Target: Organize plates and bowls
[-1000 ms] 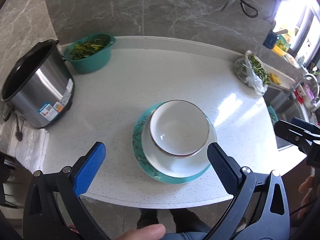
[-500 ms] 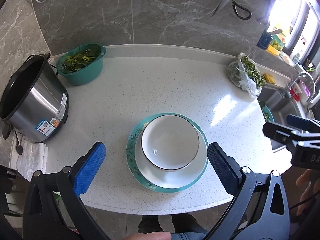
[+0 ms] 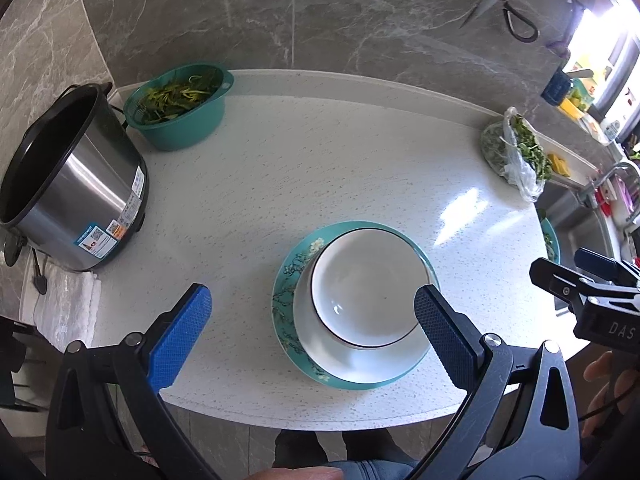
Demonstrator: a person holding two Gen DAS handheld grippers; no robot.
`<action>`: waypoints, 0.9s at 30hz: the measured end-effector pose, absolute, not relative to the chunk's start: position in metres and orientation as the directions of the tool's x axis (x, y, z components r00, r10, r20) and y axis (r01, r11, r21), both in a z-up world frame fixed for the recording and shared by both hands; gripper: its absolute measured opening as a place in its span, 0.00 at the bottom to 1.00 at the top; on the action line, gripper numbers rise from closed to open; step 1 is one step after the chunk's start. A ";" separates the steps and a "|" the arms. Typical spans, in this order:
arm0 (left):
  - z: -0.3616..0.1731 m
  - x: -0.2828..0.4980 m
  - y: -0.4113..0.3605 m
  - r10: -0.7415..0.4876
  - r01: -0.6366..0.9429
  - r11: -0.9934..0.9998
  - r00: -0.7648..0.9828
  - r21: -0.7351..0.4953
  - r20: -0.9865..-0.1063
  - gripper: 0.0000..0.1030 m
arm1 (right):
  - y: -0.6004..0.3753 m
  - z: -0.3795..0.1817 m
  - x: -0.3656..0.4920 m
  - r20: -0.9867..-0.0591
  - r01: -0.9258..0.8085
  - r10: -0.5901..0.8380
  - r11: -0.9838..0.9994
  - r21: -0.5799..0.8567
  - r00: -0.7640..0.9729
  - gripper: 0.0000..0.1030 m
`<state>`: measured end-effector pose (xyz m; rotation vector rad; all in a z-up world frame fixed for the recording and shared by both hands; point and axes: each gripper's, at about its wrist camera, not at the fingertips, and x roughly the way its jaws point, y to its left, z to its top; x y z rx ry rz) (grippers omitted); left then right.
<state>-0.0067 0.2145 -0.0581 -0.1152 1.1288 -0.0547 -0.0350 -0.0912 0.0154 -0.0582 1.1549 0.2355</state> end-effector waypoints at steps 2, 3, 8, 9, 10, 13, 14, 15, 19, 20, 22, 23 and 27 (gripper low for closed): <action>-0.060 -0.005 0.215 -0.101 -0.021 0.992 0.422 -0.121 -0.901 1.00 | -0.090 0.013 -0.035 -0.911 -0.218 0.158 0.973 0.078 0.380 1.00; -0.060 -0.005 0.215 -0.101 -0.022 0.992 0.422 -0.121 -0.901 1.00 | -0.090 0.012 -0.036 -0.911 -0.219 0.154 0.973 0.073 0.381 1.00; -0.063 -0.007 0.212 -0.098 -0.025 0.993 0.417 -0.120 -0.904 1.00 | -0.086 0.006 -0.036 -0.915 -0.229 0.155 0.971 0.071 0.373 1.00; -0.063 -0.007 0.211 -0.098 -0.026 0.993 0.415 -0.119 -0.904 1.00 | -0.086 0.005 -0.036 -0.916 -0.229 0.152 0.971 0.068 0.371 1.00; -0.063 -0.008 0.210 -0.098 -0.028 0.992 0.415 -0.120 -0.905 1.00 | -0.086 0.004 -0.035 -0.918 -0.228 0.150 0.971 0.068 0.368 1.00; -0.063 -0.009 0.209 -0.095 -0.033 0.992 0.415 -0.119 -0.905 1.00 | -0.085 0.003 -0.035 -0.920 -0.223 0.140 0.973 0.059 0.367 1.00; -0.063 -0.009 0.209 -0.095 -0.034 0.992 0.415 -0.120 -0.905 1.00 | -0.084 0.002 -0.035 -0.920 -0.226 0.145 0.972 0.063 0.364 1.00; -0.064 -0.009 0.209 -0.096 -0.034 0.992 0.414 -0.121 -0.905 1.00 | -0.084 0.002 -0.035 -0.920 -0.227 0.146 0.972 0.065 0.363 1.00; -0.064 -0.009 0.207 -0.097 -0.033 0.992 0.413 -0.122 -0.906 1.00 | -0.084 0.001 -0.036 -0.921 -0.230 0.149 0.971 0.067 0.359 1.00; -0.064 -0.010 0.207 -0.097 -0.034 0.992 0.412 -0.122 -0.906 1.00 | -0.083 0.001 -0.036 -0.922 -0.231 0.149 0.971 0.067 0.358 1.00; -0.063 -0.011 0.206 -0.098 -0.034 0.992 0.415 -0.123 -0.905 1.00 | -0.082 0.000 -0.037 -0.922 -0.235 0.152 0.970 0.068 0.357 1.00; -0.063 -0.012 0.206 -0.097 -0.035 0.992 0.416 -0.123 -0.904 1.00 | -0.080 0.000 -0.037 -0.922 -0.237 0.153 0.969 0.069 0.356 1.00; -0.062 -0.015 0.209 -0.093 -0.042 0.992 0.418 -0.121 -0.904 1.00 | -0.070 -0.001 -0.039 -0.921 -0.259 0.167 0.963 0.075 0.351 1.00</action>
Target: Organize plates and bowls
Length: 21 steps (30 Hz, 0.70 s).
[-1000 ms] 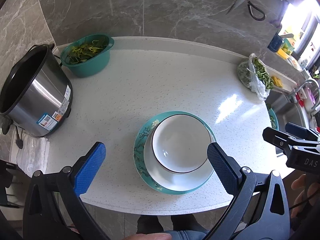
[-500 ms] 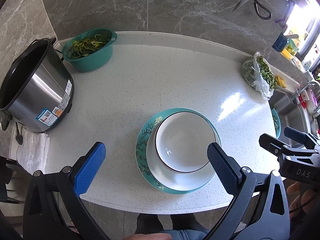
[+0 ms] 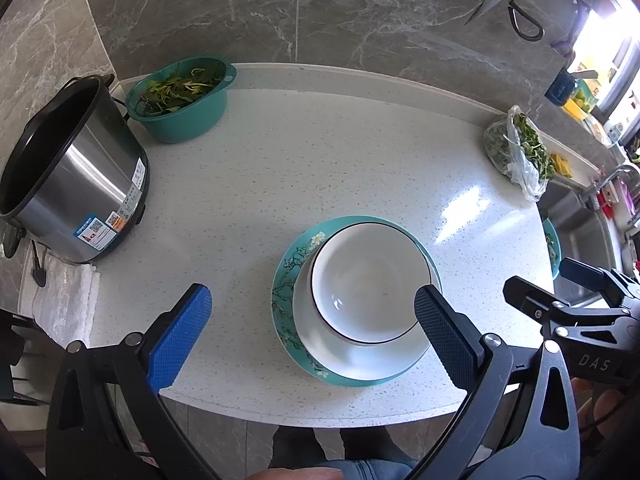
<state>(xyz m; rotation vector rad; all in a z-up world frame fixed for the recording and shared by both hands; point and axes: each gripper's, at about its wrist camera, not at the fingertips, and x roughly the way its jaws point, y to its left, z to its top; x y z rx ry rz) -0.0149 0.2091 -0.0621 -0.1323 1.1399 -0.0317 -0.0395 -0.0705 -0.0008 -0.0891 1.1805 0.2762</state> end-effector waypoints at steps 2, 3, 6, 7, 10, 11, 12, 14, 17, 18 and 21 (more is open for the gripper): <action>-0.062 -0.017 0.211 -0.088 -0.051 0.991 0.416 -0.120 -0.905 1.00 | -0.066 -0.001 -0.040 -0.922 -0.269 0.172 0.960 0.077 0.348 1.00; -0.062 -0.018 0.213 -0.087 -0.055 0.991 0.416 -0.121 -0.905 1.00 | -0.065 -0.001 -0.041 -0.922 -0.273 0.172 0.959 0.077 0.347 1.00; -0.063 -0.020 0.214 -0.084 -0.063 0.991 0.414 -0.120 -0.906 1.00 | -0.062 -0.001 -0.043 -0.922 -0.278 0.172 0.958 0.074 0.347 1.00; -0.063 -0.020 0.215 -0.084 -0.063 0.991 0.414 -0.121 -0.906 1.00 | -0.061 -0.001 -0.043 -0.921 -0.277 0.172 0.958 0.074 0.348 1.00; -0.063 -0.021 0.215 -0.087 -0.059 0.991 0.417 -0.122 -0.905 1.00 | -0.061 0.001 -0.044 -0.918 -0.273 0.170 0.959 0.072 0.357 1.00; -0.063 -0.021 0.215 -0.088 -0.058 0.991 0.419 -0.123 -0.904 1.00 | -0.062 0.001 -0.043 -0.918 -0.272 0.170 0.960 0.072 0.358 1.00; -0.063 -0.022 0.215 -0.088 -0.056 0.991 0.420 -0.123 -0.903 1.00 | -0.063 0.002 -0.043 -0.918 -0.271 0.169 0.960 0.071 0.358 1.00; -0.062 -0.022 0.212 -0.090 -0.051 0.991 0.421 -0.122 -0.903 1.00 | -0.064 0.002 -0.044 -0.919 -0.269 0.168 0.960 0.072 0.357 1.00; -0.062 -0.022 0.209 -0.094 -0.045 0.991 0.422 -0.124 -0.902 1.00 | -0.065 0.002 -0.043 -0.918 -0.270 0.169 0.960 0.072 0.357 1.00; -0.061 -0.023 0.208 -0.094 -0.044 0.991 0.423 -0.124 -0.901 1.00 | -0.065 0.002 -0.044 -0.918 -0.268 0.169 0.961 0.073 0.358 1.00; -0.060 -0.023 0.207 -0.094 -0.041 0.992 0.423 -0.123 -0.901 1.00 | -0.068 0.002 -0.045 -0.918 -0.264 0.170 0.962 0.075 0.359 1.00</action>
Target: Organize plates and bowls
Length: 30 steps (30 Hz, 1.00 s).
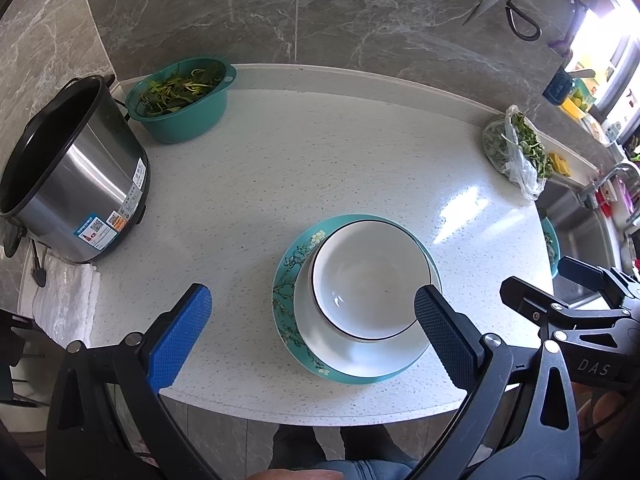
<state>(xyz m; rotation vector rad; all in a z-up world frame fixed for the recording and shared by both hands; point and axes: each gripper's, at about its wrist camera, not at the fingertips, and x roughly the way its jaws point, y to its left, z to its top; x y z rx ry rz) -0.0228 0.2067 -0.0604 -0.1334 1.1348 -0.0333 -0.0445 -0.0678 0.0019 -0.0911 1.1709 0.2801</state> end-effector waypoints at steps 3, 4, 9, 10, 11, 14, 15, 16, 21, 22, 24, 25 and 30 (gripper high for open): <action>-0.060 -0.023 0.206 -0.095 -0.041 0.991 0.422 -0.124 -0.902 1.00 | -0.069 0.002 -0.045 -0.917 -0.264 0.173 0.961 0.078 0.358 1.00; -0.060 -0.023 0.206 -0.095 -0.041 0.991 0.422 -0.124 -0.901 1.00 | -0.069 0.002 -0.045 -0.917 -0.264 0.173 0.961 0.078 0.359 1.00; -0.061 -0.022 0.206 -0.096 -0.040 0.991 0.421 -0.124 -0.902 1.00 | -0.069 0.002 -0.045 -0.918 -0.264 0.172 0.961 0.077 0.358 1.00; -0.061 -0.023 0.206 -0.097 -0.040 0.991 0.420 -0.125 -0.902 1.00 | -0.069 0.002 -0.045 -0.918 -0.264 0.171 0.961 0.077 0.357 1.00; -0.061 -0.023 0.205 -0.097 -0.040 0.991 0.420 -0.125 -0.902 1.00 | -0.068 0.002 -0.046 -0.918 -0.263 0.171 0.962 0.077 0.357 1.00; -0.062 -0.024 0.204 -0.097 -0.041 0.991 0.419 -0.126 -0.903 1.00 | -0.068 0.002 -0.046 -0.918 -0.261 0.172 0.962 0.078 0.358 1.00; -0.062 -0.024 0.203 -0.096 -0.041 0.991 0.419 -0.125 -0.903 1.00 | -0.068 0.001 -0.046 -0.918 -0.262 0.172 0.962 0.078 0.358 1.00; -0.062 -0.025 0.202 -0.096 -0.042 0.991 0.419 -0.125 -0.903 1.00 | -0.068 0.001 -0.046 -0.918 -0.263 0.173 0.962 0.079 0.358 1.00; -0.062 -0.025 0.202 -0.098 -0.041 0.991 0.419 -0.127 -0.903 1.00 | -0.069 0.002 -0.046 -0.918 -0.261 0.170 0.962 0.077 0.357 1.00; -0.062 -0.025 0.202 -0.098 -0.042 0.991 0.418 -0.127 -0.903 1.00 | -0.069 0.001 -0.046 -0.918 -0.260 0.170 0.963 0.077 0.357 1.00; -0.062 -0.025 0.202 -0.098 -0.042 0.991 0.418 -0.126 -0.903 1.00 | -0.070 0.001 -0.046 -0.918 -0.259 0.169 0.963 0.077 0.358 1.00; -0.062 -0.025 0.202 -0.097 -0.042 0.991 0.418 -0.126 -0.903 1.00 | -0.070 0.001 -0.046 -0.919 -0.259 0.169 0.963 0.076 0.357 1.00; -0.063 -0.025 0.201 -0.096 -0.042 0.991 0.417 -0.125 -0.904 1.00 | -0.070 0.001 -0.046 -0.918 -0.259 0.169 0.963 0.077 0.357 1.00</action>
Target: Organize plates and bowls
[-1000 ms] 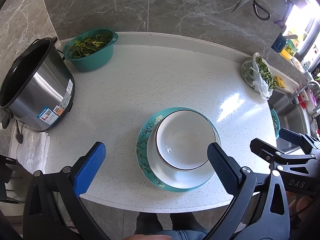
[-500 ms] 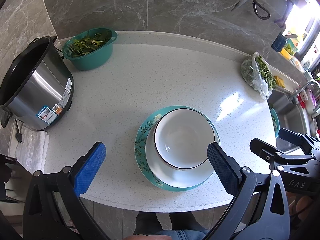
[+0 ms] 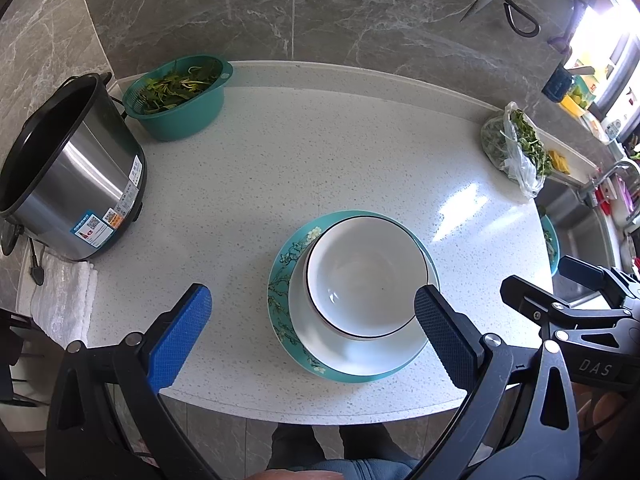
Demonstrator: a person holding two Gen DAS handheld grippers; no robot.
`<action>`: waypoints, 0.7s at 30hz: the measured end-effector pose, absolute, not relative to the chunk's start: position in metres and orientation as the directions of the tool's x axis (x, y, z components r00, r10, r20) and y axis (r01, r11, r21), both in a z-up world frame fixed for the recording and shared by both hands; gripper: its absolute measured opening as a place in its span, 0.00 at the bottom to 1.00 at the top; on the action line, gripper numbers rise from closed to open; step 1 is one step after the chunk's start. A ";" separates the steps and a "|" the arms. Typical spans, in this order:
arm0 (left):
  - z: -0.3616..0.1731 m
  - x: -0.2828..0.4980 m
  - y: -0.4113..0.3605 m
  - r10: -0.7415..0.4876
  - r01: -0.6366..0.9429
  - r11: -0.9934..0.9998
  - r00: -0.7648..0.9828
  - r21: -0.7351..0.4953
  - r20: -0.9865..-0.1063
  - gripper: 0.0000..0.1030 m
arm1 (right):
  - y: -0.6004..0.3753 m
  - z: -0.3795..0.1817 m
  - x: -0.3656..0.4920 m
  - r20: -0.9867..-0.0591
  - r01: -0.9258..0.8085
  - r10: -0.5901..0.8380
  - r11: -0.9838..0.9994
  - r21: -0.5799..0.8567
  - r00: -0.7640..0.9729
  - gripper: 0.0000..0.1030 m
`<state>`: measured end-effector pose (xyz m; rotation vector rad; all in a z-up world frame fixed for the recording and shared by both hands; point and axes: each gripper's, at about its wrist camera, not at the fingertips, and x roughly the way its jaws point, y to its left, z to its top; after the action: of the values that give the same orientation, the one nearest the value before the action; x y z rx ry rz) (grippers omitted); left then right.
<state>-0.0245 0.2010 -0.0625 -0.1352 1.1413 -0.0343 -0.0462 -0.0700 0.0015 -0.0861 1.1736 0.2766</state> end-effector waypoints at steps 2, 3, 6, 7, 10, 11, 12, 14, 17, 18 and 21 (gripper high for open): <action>-0.063 -0.024 0.201 -0.095 -0.042 0.991 0.417 -0.124 -0.904 1.00 | -0.070 0.001 -0.046 -0.918 -0.259 0.170 0.963 0.078 0.358 1.00; -0.063 -0.024 0.201 -0.095 -0.042 0.992 0.417 -0.123 -0.904 1.00 | -0.070 0.001 -0.046 -0.919 -0.258 0.169 0.963 0.077 0.356 1.00; -0.064 -0.023 0.201 -0.090 -0.044 0.992 0.416 -0.119 -0.905 1.00 | -0.071 0.001 -0.046 -0.919 -0.258 0.169 0.963 0.077 0.356 1.00; -0.064 -0.022 0.201 -0.090 -0.043 0.992 0.415 -0.118 -0.905 1.00 | -0.072 0.001 -0.046 -0.919 -0.258 0.169 0.963 0.077 0.356 1.00; -0.065 -0.021 0.202 -0.086 -0.044 0.992 0.414 -0.115 -0.906 1.00 | -0.071 0.001 -0.046 -0.919 -0.258 0.168 0.963 0.077 0.355 1.00; -0.066 -0.021 0.202 -0.086 -0.045 0.992 0.413 -0.114 -0.907 1.00 | -0.071 0.001 -0.046 -0.919 -0.257 0.168 0.963 0.077 0.356 1.00; -0.067 -0.020 0.202 -0.085 -0.044 0.993 0.413 -0.113 -0.907 1.00 | -0.072 0.001 -0.046 -0.920 -0.257 0.167 0.963 0.076 0.356 1.00; -0.067 -0.019 0.203 -0.084 -0.044 0.993 0.413 -0.112 -0.907 1.00 | -0.071 0.001 -0.046 -0.919 -0.256 0.168 0.964 0.077 0.356 1.00; -0.067 -0.019 0.203 -0.084 -0.044 0.993 0.414 -0.112 -0.907 1.00 | -0.071 0.001 -0.046 -0.919 -0.257 0.168 0.963 0.076 0.356 1.00; -0.067 -0.019 0.204 -0.084 -0.044 0.993 0.414 -0.112 -0.907 1.00 | -0.071 0.001 -0.046 -0.920 -0.257 0.168 0.963 0.077 0.355 1.00; -0.067 -0.019 0.204 -0.083 -0.044 0.993 0.413 -0.111 -0.907 1.00 | -0.071 0.001 -0.046 -0.920 -0.257 0.168 0.963 0.077 0.355 1.00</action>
<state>-0.0190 0.2039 -0.0673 -0.1240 1.1452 -0.0241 -0.0459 -0.0710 0.0011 -0.0855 1.1765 0.2749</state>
